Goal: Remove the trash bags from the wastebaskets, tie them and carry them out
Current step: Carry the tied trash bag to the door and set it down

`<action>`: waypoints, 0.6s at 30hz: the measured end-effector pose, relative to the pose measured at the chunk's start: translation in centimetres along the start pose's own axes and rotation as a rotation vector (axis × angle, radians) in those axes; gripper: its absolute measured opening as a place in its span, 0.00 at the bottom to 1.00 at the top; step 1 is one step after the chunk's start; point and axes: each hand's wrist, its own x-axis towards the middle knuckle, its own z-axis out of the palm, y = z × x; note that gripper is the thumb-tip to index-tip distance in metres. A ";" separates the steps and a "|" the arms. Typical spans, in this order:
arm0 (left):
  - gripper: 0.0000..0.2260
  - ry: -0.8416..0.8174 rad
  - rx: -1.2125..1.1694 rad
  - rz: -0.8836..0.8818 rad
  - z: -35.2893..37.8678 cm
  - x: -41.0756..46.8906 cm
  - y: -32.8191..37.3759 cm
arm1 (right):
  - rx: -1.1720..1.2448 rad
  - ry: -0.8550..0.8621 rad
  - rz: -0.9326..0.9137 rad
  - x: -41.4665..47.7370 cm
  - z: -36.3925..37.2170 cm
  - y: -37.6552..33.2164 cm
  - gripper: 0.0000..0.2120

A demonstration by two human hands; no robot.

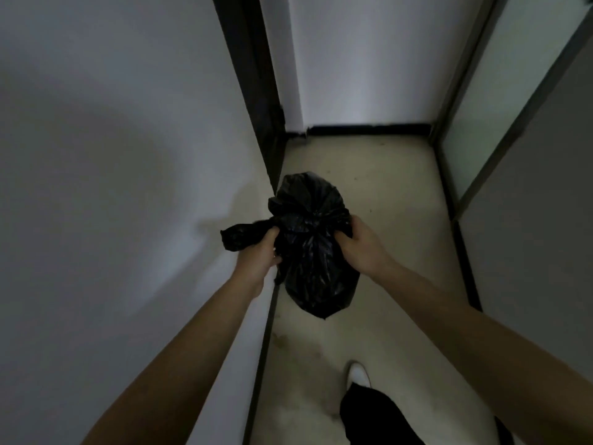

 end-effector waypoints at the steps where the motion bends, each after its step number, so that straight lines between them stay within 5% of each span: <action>1: 0.10 0.024 0.014 -0.036 0.6 2.1 -0.3 | -0.026 -0.021 0.031 2.0 0.3 1.1 0.16; 7: 0.06 0.110 0.041 -0.254 2.0 13.2 -8.3 | -0.148 -0.137 0.202 10.9 5.1 11.7 0.15; 18: 0.12 0.239 0.079 -0.665 0.8 29.6 -42.5 | -0.286 -0.313 0.491 17.8 24.8 40.3 0.14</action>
